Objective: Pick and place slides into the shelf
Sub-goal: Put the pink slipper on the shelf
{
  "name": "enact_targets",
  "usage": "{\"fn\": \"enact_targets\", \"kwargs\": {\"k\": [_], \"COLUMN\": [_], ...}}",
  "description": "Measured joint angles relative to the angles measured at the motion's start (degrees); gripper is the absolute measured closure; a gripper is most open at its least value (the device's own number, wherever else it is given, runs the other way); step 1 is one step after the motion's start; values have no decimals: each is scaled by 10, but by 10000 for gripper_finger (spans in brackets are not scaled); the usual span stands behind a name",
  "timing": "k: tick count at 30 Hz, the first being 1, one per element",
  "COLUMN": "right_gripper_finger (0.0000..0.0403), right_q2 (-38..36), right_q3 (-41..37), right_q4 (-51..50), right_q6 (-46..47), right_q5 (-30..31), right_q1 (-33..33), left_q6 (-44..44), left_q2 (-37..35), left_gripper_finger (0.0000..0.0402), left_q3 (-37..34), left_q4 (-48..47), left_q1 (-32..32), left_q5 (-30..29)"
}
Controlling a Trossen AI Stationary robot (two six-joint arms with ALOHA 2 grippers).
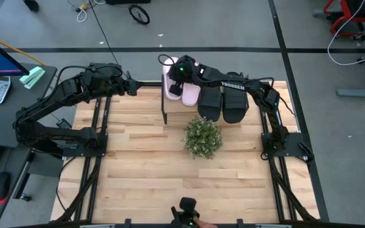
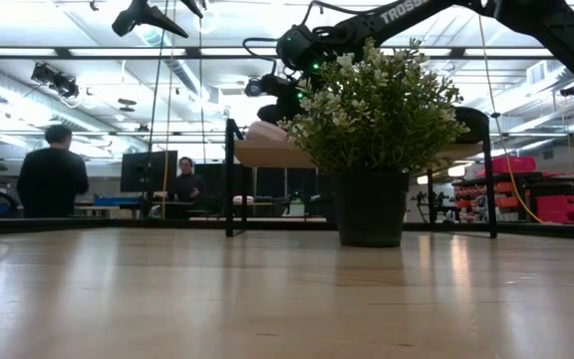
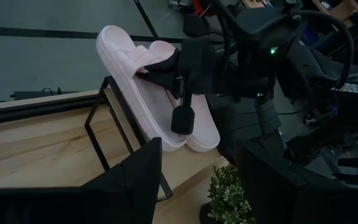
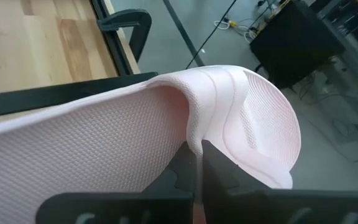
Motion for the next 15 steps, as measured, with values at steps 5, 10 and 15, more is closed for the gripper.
{"fn": "enact_targets", "kwargs": {"k": [5, 10, 15], "right_gripper_finger": [395, 395, 395], "right_q2": [0, 0, 0], "right_q3": [0, 0, 0], "right_q4": [-3, -3, -2], "right_q6": [11, 26, 67], "right_q5": [-11, -38, -53], "right_q1": [-3, -7, -8], "left_q6": [0, -1, -1], "left_q2": [0, 0, 0], "left_gripper_finger": [198, 199, 194], "left_q3": [0, 0, 0], "left_q4": [0, 0, 0], "left_q1": [0, 0, 0], "left_q5": [0, 0, -1]}}
